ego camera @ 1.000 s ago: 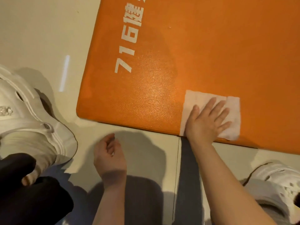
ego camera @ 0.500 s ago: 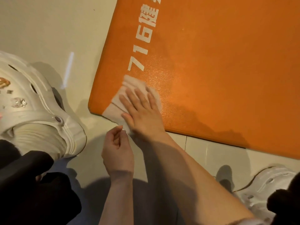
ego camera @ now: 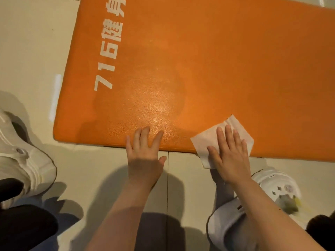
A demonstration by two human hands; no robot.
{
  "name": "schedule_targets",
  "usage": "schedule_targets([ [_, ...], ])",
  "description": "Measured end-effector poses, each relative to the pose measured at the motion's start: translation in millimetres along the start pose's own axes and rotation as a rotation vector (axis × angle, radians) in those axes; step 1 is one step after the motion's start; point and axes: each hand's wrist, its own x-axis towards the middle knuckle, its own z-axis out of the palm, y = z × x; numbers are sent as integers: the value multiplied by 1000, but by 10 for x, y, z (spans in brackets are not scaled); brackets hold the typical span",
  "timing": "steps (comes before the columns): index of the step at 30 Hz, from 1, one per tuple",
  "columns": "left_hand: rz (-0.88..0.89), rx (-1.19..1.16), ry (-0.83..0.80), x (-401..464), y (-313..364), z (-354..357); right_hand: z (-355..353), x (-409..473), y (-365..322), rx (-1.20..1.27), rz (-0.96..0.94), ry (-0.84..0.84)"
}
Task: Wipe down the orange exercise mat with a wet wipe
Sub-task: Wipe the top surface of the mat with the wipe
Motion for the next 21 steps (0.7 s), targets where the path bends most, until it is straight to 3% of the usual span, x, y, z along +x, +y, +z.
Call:
schedule_targets([
  [4,132,149,8,268,-30,-97,-150,-6,-65,-34,-45,-148],
  [8,233,96,176,101,23,-155,-319,-122,-84,-89,-83,-182],
  [17,339,2,564,67,354,-1034,-999,-431,-137,-70,-130,371],
  [21,420,7,695,53,534,-1541,-1461,-568,-88,-132,-171,501],
])
